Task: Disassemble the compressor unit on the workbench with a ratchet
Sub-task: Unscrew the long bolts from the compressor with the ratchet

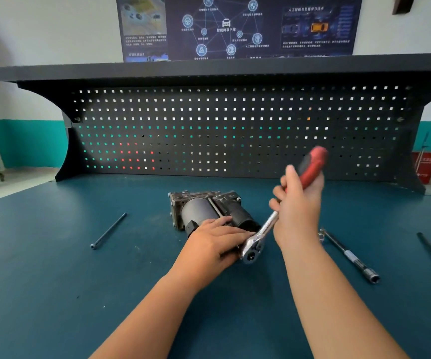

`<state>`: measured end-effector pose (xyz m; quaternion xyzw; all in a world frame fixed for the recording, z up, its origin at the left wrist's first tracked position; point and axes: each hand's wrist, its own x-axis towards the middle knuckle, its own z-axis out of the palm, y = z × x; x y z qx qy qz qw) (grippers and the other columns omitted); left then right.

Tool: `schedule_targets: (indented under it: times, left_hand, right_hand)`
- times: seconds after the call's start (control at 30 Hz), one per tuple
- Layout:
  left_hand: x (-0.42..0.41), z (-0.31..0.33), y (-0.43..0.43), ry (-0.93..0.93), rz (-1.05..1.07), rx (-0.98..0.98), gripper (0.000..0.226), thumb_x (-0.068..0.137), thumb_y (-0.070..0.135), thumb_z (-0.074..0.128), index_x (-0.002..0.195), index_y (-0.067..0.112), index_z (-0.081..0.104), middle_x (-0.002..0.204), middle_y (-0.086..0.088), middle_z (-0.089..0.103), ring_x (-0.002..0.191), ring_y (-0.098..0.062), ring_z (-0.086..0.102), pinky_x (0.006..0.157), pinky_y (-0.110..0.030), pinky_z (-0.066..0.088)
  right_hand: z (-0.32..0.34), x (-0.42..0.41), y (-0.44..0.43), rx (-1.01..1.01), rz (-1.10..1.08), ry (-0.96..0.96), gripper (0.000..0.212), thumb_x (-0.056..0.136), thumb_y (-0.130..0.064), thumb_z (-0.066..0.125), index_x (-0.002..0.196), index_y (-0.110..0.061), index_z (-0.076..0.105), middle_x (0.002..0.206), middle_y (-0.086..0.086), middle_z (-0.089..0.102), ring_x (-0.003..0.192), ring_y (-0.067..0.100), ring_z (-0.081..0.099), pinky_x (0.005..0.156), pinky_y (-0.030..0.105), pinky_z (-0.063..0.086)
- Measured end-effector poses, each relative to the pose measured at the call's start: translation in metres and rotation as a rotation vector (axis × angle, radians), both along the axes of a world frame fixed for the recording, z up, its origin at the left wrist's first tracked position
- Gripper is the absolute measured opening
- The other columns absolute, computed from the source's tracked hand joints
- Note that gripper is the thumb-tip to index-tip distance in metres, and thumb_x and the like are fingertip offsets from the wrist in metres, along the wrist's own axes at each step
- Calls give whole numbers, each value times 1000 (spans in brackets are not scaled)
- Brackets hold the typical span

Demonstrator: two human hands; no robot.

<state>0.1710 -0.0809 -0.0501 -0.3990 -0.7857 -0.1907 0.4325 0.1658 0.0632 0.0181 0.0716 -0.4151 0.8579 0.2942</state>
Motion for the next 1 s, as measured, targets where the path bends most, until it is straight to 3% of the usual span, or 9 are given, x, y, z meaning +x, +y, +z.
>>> schedule_targets:
  times: [0.1,0.17,0.3,0.43,0.53,0.6,0.73,0.93,1.0]
  left_hand:
    - [0,0,-2,5,20,-43,26,62,7,72,87,9,76,93,1,74,96,-29,68,81,-36,54]
    - [-1,1,-2,-14,-9,-28,16,65,6,72,81,7,74,88,-2,74,93,-29,68,79,-31,53]
    - [0,-1,-1,7,-34,37,5,62,0,71,67,2,71,70,-1,68,78,-12,51,65,-27,44]
    - [-1,-1,1,-11,-21,17,11,67,6,69,77,5,73,83,0,73,91,-21,64,73,-32,46]
    - [-1,-2,1,-65,-10,24,20,68,5,71,87,6,75,93,1,74,96,-25,67,83,-35,49]
    - [0,-3,2,-92,-4,53,23,69,5,71,91,7,74,94,-2,74,97,-30,67,87,-46,52]
    - [1,-1,4,-46,39,36,27,65,8,72,92,10,75,92,-1,74,97,-34,67,84,-53,51]
    - [0,-1,3,-52,8,39,28,64,3,71,91,8,75,92,-1,74,94,-29,68,85,-54,51]
    - [-1,-1,2,-58,1,21,31,64,2,71,94,9,75,94,-1,74,96,-29,68,88,-52,51]
  right_hand:
    - [8,13,-16,407,14,181,42,92,-17,56,130,-30,41,65,-18,49,51,2,42,49,19,36]
    - [10,21,-26,695,10,308,47,87,-25,60,128,-38,42,80,-22,52,67,0,49,66,22,40]
    - [6,29,-42,938,30,466,50,84,-22,60,117,-50,37,96,-45,53,88,-17,52,79,2,36]
    - [12,21,-32,689,-19,351,41,85,-27,60,118,-44,43,81,-24,55,68,-2,52,66,17,42]
    - [6,-2,-6,197,24,87,20,93,-18,55,106,-32,49,60,-14,47,43,1,38,39,14,30]
    - [-12,-15,13,-208,77,-163,6,96,-16,50,93,-21,48,55,-9,43,35,1,32,33,13,23]
    - [-56,-20,19,-711,216,-494,36,100,-18,40,65,-15,31,36,-7,31,21,4,25,28,13,21]
    - [-30,-21,16,-437,68,-304,8,96,-17,49,92,-20,42,63,-4,39,33,3,32,33,15,25]
    - [-15,-11,11,-245,31,-135,22,96,-15,50,115,-23,47,60,-7,43,37,2,32,35,14,25]
